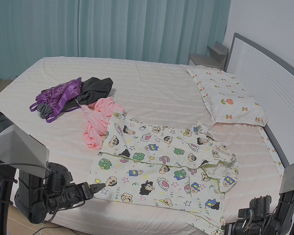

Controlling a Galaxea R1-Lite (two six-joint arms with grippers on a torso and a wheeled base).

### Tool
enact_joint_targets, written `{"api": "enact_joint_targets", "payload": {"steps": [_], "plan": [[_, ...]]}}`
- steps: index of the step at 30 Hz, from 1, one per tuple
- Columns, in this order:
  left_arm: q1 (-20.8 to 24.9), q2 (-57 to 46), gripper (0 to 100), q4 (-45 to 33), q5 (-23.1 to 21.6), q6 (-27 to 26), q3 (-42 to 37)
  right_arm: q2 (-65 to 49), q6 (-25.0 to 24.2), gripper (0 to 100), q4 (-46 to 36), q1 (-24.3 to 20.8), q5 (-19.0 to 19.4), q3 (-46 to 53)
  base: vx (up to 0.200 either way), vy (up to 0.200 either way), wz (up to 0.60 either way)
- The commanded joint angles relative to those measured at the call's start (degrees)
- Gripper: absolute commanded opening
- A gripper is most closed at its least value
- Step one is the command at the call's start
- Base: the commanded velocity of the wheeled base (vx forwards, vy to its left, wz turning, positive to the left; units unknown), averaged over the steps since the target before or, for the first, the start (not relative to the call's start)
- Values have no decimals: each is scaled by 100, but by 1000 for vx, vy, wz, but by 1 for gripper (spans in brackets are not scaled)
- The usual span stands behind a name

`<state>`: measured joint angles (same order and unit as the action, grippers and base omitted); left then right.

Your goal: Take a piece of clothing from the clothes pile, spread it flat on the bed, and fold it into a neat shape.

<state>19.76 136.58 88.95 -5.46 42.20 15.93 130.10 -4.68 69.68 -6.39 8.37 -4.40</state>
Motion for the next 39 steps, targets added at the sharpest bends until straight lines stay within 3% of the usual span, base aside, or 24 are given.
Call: {"api": "enact_joint_targets", "payload": {"steps": [1, 19, 20, 29, 36, 39], "plan": [[10, 202, 100, 105, 1, -90, 24, 51, 2, 0, 125, -3, 33, 168, 0, 0, 0], [54, 501, 100, 96, 10, -248, 472, 156, -50, 0, 406, -3, 296, 256, 0, 0, 0], [54, 501, 0, 96, 10, -248, 472, 156, -50, 0, 406, -3, 296, 256, 0, 0, 0], [45, 527, 0, 34, 10, -239, 560, 569, -1334, 0, 1997, -47, 314, 440, 0, 0, 0], [-69, 325, 0, 61, 159, -213, 613, 499, -1624, 0, 2032, 15, 296, 440, 0, 0, 0], [-78, 334, 0, 61, 458, -116, 885, 323, -1861, 0, 2032, 24, 314, 440, 0, 0, 0]]}}
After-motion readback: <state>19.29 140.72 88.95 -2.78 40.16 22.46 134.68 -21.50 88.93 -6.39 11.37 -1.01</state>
